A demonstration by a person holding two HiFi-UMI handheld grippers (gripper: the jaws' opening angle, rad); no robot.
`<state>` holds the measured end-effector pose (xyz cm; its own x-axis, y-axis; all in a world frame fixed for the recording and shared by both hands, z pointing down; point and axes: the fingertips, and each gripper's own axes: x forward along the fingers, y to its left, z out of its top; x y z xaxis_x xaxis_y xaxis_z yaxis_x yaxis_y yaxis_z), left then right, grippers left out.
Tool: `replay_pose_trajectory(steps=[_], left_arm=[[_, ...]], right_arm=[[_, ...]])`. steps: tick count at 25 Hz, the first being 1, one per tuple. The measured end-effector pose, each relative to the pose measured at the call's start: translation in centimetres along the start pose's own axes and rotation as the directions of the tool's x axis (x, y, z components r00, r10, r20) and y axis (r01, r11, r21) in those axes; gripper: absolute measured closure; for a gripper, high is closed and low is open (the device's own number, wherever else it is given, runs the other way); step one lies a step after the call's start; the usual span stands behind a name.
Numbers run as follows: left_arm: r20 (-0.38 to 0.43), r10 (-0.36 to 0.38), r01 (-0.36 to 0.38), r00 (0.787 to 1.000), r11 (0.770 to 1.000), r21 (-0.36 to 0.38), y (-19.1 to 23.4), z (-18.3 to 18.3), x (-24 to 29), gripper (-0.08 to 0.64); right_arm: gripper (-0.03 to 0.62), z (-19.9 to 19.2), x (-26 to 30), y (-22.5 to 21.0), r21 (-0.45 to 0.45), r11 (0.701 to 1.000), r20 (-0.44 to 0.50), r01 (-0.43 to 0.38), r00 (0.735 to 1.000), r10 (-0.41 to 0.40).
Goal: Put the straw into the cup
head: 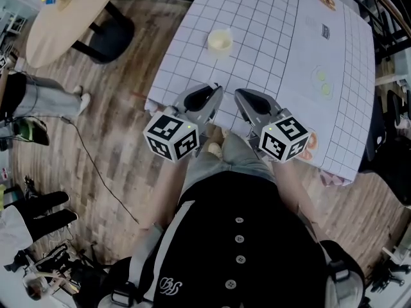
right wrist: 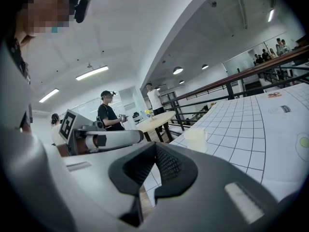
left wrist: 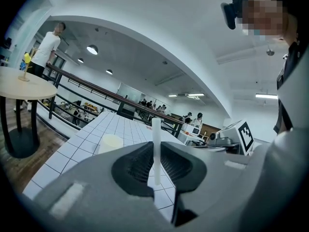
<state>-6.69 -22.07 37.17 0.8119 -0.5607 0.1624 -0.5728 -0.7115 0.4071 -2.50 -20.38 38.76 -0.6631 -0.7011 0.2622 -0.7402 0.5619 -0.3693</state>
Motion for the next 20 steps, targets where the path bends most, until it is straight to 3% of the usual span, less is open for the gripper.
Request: replay_pose_trajectory(steps=[9,20], left_arm=[[0.038,0.055,-0.055,0.998,0.998,-0.009,3.1,2.8,2.8,0.515],[0.041,0.093,-0.095,0.995,0.994,0.053,6.6,5.7,6.1,0.515]], right_arm=[[0.592,2.5,3.1,-2.6,-0.026,0.998,-0.043,-0.065,0.997,0.063],[0.592,5.5,7.3,-5.8,-0.034,0.993,-0.025,-0.111,0.994,0.11]])
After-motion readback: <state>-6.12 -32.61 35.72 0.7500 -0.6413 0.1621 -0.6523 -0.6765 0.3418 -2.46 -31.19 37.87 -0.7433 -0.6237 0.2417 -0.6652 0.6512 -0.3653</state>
